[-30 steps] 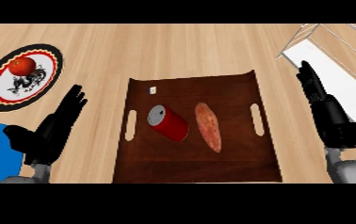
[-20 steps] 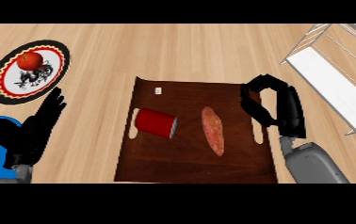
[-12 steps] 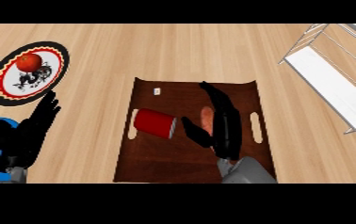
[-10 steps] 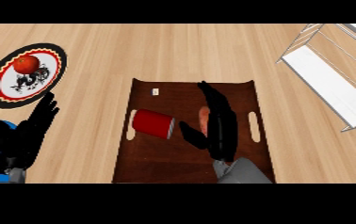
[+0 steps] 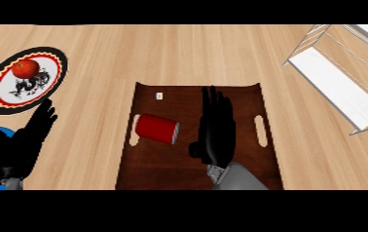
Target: Pick the sweet potato from the tray and place it in the tiered shelf
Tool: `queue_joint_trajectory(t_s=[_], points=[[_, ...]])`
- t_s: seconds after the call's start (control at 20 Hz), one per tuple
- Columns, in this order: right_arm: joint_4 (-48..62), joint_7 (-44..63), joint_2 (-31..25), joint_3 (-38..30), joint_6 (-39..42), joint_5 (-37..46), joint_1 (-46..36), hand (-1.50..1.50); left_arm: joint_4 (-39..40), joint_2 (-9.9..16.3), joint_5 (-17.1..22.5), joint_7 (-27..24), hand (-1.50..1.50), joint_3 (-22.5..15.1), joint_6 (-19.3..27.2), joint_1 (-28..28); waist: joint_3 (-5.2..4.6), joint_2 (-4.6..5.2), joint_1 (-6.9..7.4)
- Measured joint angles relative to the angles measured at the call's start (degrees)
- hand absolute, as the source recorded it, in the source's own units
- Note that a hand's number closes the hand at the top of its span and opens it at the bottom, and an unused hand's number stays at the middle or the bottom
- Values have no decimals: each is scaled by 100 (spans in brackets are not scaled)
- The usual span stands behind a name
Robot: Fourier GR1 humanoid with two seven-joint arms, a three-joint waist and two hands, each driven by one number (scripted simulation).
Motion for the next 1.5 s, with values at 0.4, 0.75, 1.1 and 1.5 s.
queue_joint_trajectory(t_s=[0.4,0.75,1.1,1.5], points=[[-288,710,-39,230,2478,-514,-398,-150,0,2,9,3,0,16,-88,-72,19,58,98],[-421,819,-90,46,3363,-892,-713,-150,-40,-75,-56,11,0,-11,-71,-91,30,87,115],[-386,687,-111,-308,3932,-900,-770,-150,23,-35,-25,62,0,128,-151,-155,37,97,92],[-303,530,-77,-643,4269,-582,-663,-150,-10,-128,-120,82,0,171,-180,-152,41,112,102]])
